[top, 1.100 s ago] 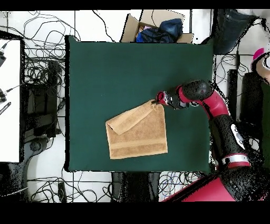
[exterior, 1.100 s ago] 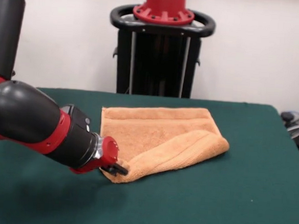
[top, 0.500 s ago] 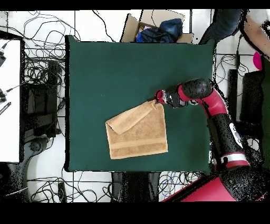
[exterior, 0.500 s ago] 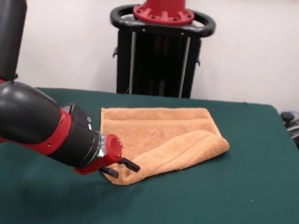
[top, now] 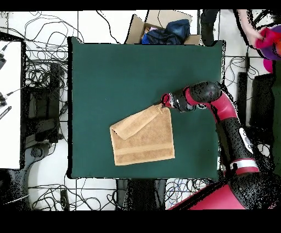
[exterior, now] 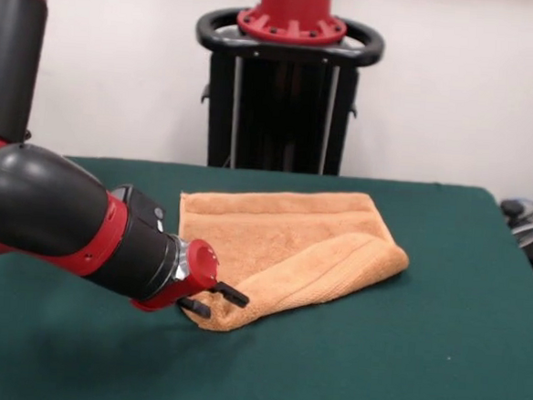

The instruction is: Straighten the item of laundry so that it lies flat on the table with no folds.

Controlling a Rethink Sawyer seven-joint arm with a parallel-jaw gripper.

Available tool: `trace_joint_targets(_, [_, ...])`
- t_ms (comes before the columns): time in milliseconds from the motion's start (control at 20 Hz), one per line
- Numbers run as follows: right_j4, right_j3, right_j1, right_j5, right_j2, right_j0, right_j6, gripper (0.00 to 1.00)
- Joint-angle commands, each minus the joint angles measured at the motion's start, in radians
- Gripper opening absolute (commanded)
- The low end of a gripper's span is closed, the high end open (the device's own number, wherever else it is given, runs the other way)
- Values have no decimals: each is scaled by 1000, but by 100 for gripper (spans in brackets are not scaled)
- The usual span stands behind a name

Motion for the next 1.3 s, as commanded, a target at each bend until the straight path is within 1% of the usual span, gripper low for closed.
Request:
trace_joint_targets(50, [-94,-7,-61,-183,-48,54,-79,100])
trace_joint_targets(150, [-101,14,-95,-180,-51,49,-65,100])
trace_joint_targets(200, [-110,52,-109,-201,-54,39,-57,100])
trace_joint_targets(250, [-115,62,-125,-196,-55,34,-57,100])
trace_joint_targets(300, [-110,25,-130,-163,-53,43,-64,100])
trace_joint_targets(350, [-113,29,-150,-150,-55,41,-63,100])
trace_joint_targets(550, [-130,86,-211,-164,-69,35,-37,100])
trace_joint_targets(700, [-116,132,-256,-158,-70,25,-9,100])
trace_joint_targets(850, [-90,204,-322,-147,-77,16,39,100])
trace_joint_targets(1300, [-60,343,-458,-163,-100,13,137,100])
